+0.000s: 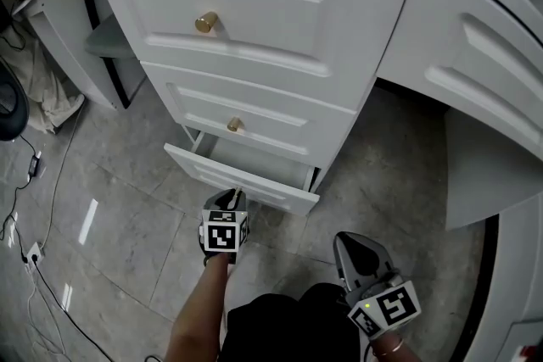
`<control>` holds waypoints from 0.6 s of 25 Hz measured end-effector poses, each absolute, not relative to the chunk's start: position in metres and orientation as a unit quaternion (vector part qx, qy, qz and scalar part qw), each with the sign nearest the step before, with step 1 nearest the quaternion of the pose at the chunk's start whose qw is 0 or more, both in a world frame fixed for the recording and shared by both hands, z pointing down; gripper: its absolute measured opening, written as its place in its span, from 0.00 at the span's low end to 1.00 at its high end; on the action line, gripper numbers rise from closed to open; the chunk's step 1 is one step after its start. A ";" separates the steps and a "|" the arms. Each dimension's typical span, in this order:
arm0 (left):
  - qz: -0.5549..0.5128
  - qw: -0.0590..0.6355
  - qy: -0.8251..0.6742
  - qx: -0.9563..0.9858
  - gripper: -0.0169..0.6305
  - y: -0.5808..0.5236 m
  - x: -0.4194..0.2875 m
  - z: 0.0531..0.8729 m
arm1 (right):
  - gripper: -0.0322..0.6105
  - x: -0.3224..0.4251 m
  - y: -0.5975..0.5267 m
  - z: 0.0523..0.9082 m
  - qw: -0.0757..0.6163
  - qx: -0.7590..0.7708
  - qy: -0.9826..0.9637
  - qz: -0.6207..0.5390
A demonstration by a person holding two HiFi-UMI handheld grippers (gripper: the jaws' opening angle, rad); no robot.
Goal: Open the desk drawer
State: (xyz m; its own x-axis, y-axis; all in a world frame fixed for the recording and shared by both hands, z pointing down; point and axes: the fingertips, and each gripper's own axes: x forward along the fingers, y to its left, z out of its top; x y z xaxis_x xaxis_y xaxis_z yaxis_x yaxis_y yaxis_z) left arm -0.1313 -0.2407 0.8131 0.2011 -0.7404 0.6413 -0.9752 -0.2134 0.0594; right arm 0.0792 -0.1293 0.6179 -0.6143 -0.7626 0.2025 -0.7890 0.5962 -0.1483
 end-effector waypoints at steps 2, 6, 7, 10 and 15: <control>0.248 0.236 -0.582 0.738 0.14 -0.231 -0.133 0.813 | 0.06 0.078 -0.127 0.615 0.057 0.433 -0.893 0.110; 0.249 0.236 -0.583 0.737 0.14 -0.211 -0.139 0.813 | 0.06 0.075 -0.121 0.611 0.050 0.430 -0.895 0.108; 0.248 0.237 -0.584 0.736 0.14 -0.206 -0.140 0.813 | 0.06 0.074 -0.120 0.610 0.050 0.429 -0.895 0.108; 0.246 0.241 -0.585 0.735 0.14 -0.192 -0.143 0.812 | 0.06 0.072 -0.116 0.608 0.049 0.427 -0.896 0.111; 0.248 0.243 -0.587 0.731 0.14 -0.173 -0.147 0.812 | 0.06 0.068 -0.112 0.603 0.047 0.421 -0.899 0.106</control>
